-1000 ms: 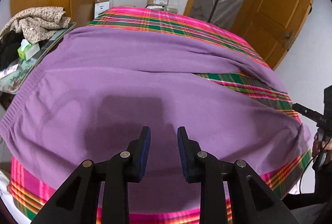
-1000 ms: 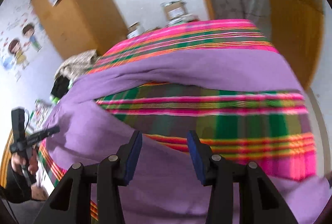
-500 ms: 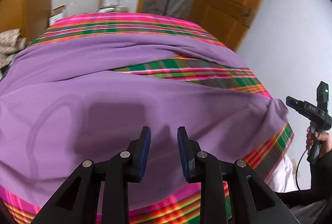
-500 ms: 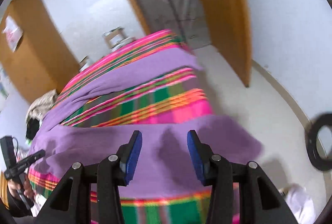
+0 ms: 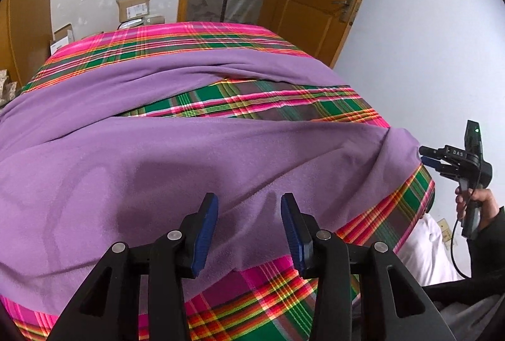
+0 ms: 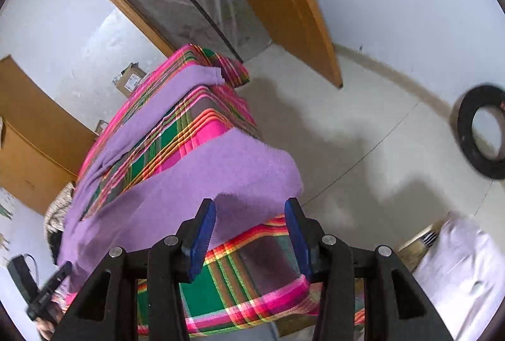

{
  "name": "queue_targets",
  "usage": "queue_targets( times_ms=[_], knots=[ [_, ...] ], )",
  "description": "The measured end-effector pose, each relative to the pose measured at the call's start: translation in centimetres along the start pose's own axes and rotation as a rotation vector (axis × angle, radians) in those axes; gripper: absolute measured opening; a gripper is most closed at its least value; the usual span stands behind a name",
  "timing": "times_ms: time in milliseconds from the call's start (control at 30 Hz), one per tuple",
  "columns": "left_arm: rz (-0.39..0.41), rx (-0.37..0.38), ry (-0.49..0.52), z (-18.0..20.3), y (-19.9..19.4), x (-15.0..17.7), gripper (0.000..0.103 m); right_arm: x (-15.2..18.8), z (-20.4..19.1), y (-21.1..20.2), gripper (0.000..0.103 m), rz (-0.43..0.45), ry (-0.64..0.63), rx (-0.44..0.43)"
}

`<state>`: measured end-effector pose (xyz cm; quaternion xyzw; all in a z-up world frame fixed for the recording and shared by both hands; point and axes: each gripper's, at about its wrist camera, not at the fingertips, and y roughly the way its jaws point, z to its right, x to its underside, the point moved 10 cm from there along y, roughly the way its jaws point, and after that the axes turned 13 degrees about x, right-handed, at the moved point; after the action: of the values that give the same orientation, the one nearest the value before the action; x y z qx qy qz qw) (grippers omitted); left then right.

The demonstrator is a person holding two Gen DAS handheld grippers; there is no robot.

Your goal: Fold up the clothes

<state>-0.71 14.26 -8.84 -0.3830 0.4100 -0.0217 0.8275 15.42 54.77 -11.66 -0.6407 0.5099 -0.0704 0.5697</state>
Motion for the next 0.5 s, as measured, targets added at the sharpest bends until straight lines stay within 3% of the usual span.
queue_targets(
  times_ms=[33, 100, 433, 500],
  knots=[
    [0.001, -0.003, -0.001, 0.0, 0.0, 0.0, 0.043, -0.2, -0.3, 0.0, 0.043, 0.003, 0.004, -0.018],
    [0.007, -0.01, -0.009, -0.2, -0.2, -0.2, 0.043, -0.9, -1.2, -0.3, 0.002, 0.032, -0.009, -0.046],
    [0.041, -0.032, -0.032, -1.1, -1.2, -0.9, 0.043, -5.9, -2.1, -5.9, 0.002, 0.217, -0.077, -0.076],
    [0.031, -0.024, -0.029, -0.8, -0.8, -0.8, 0.043, -5.5, -1.5, -5.2, 0.005, 0.187, -0.07, -0.064]
  ],
)
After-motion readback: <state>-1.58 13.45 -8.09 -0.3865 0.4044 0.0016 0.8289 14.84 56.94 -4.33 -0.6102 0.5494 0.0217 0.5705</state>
